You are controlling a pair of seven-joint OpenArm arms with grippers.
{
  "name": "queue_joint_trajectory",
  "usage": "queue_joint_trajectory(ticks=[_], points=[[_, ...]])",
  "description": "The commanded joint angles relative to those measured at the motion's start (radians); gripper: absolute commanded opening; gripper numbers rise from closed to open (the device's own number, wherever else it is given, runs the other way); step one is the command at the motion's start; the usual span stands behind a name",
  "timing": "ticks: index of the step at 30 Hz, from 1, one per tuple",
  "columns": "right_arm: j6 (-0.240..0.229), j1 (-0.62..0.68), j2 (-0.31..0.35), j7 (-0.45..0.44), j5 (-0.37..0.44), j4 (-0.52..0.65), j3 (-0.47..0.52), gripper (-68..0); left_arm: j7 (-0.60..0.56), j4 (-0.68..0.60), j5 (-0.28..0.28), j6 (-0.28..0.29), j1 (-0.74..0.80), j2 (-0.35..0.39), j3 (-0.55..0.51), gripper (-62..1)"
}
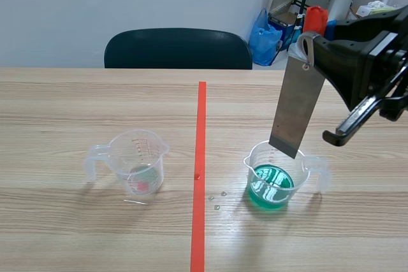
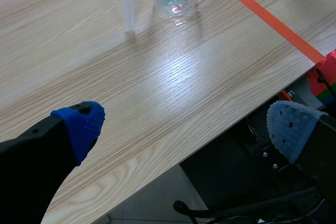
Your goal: Do the redox reaction experiment
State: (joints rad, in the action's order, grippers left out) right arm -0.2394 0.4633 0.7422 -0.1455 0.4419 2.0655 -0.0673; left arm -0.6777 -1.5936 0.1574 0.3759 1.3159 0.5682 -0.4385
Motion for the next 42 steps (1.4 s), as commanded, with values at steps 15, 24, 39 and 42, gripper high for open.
queue_joint_trajectory(ticks=[15, 24, 39, 42], points=[[-0.031, -0.047, -0.005, -0.077, 0.007, -0.077, -0.009, -66.2, -0.010, -0.006, 0.006, 0.006, 0.001, -0.003, 0.004, 1.4], [-0.042, -0.128, -0.028, -0.089, 0.000, -0.175, -0.098, -66.2, -0.010, -0.006, 0.006, 0.006, 0.001, -0.003, 0.004, 1.4], [-0.045, -0.145, -0.144, -0.125, -0.168, -0.317, -0.163, -66.2, -0.010, -0.006, 0.006, 0.005, 0.001, -0.003, 0.004, 1.4], [-0.047, -0.145, -0.160, -0.154, -0.212, -0.352, -0.163, -66.2, -0.010, -0.006, 0.006, 0.005, 0.001, -0.003, 0.004, 1.4]])
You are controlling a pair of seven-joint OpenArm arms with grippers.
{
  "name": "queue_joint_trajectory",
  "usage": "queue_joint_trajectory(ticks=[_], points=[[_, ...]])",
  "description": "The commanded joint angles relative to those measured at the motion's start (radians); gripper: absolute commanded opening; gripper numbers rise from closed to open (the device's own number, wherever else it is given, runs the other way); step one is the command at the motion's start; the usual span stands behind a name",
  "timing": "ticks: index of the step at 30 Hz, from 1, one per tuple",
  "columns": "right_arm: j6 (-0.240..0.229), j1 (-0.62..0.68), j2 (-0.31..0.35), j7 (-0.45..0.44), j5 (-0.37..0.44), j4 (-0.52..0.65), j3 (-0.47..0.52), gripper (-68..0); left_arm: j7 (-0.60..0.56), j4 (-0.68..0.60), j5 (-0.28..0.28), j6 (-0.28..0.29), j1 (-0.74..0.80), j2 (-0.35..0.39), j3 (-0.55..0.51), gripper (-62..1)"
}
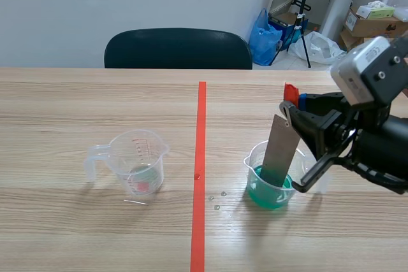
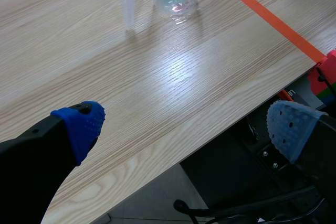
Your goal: Do the redox reaction experiment
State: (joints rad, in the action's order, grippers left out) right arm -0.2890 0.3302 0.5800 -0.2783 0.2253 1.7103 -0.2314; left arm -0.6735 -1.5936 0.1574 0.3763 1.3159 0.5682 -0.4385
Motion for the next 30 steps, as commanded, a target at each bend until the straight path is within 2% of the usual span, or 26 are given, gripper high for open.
queue_joint_trajectory(ticks=[1, 10, 30], points=[[0.003, -0.012, -0.003, -0.035, -0.004, -0.010, 0.001, -66.2, -0.014, -0.006, 0.006, 0.005, 0.001, -0.003, 0.004, 1.4], [0.003, -0.012, -0.010, -0.111, -0.021, -0.071, 0.001, -66.2, -0.014, -0.006, 0.006, 0.005, 0.001, -0.003, 0.004, 1.4], [0.000, -0.012, -0.010, -0.139, -0.021, -0.072, 0.001, -66.2, -0.015, -0.006, 0.006, 0.005, 0.001, -0.003, 0.004, 1.4]])
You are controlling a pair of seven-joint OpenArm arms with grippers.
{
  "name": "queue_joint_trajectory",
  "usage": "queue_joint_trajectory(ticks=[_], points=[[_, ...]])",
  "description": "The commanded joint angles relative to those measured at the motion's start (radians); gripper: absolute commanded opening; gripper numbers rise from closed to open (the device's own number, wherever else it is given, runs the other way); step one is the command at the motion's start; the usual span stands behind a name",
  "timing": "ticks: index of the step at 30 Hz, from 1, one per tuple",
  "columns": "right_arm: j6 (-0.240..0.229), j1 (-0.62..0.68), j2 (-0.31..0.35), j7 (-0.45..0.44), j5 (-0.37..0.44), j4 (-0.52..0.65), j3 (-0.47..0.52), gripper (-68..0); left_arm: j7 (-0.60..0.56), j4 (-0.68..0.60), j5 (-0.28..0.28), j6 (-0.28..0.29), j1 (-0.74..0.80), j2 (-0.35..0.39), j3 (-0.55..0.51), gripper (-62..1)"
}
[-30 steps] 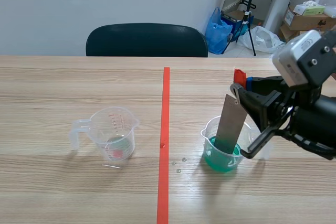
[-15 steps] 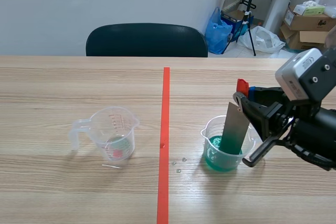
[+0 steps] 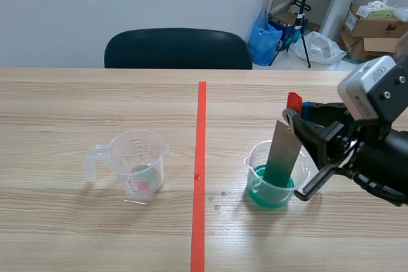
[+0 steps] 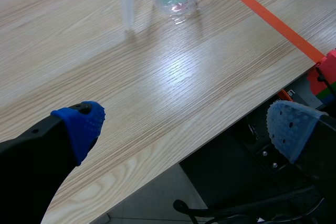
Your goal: Do the redox reaction experiment
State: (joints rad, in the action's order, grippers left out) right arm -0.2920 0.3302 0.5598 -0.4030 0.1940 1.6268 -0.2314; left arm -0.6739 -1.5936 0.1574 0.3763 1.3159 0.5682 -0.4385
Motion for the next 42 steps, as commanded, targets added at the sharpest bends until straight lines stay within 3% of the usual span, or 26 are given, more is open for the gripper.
queue_joint_trajectory(ticks=[1, 7, 14, 42], points=[[0.003, -0.012, 0.010, -0.014, 0.008, 0.012, 0.001, -66.2, -0.014, -0.006, 0.006, 0.005, 0.001, -0.003, 0.004, 1.4], [0.003, -0.012, 0.010, -0.019, 0.000, 0.003, 0.001, -66.2, -0.014, -0.006, 0.006, 0.005, 0.001, -0.003, 0.004, 1.4], [0.003, -0.012, 0.010, -0.099, -0.012, -0.048, 0.001, -66.2, -0.014, -0.006, 0.006, 0.005, 0.001, -0.003, 0.004, 1.4], [0.004, -0.014, -0.020, -0.090, -0.042, -0.049, 0.001, -66.2, -0.014, -0.006, 0.006, 0.005, 0.001, -0.003, 0.004, 1.4]])
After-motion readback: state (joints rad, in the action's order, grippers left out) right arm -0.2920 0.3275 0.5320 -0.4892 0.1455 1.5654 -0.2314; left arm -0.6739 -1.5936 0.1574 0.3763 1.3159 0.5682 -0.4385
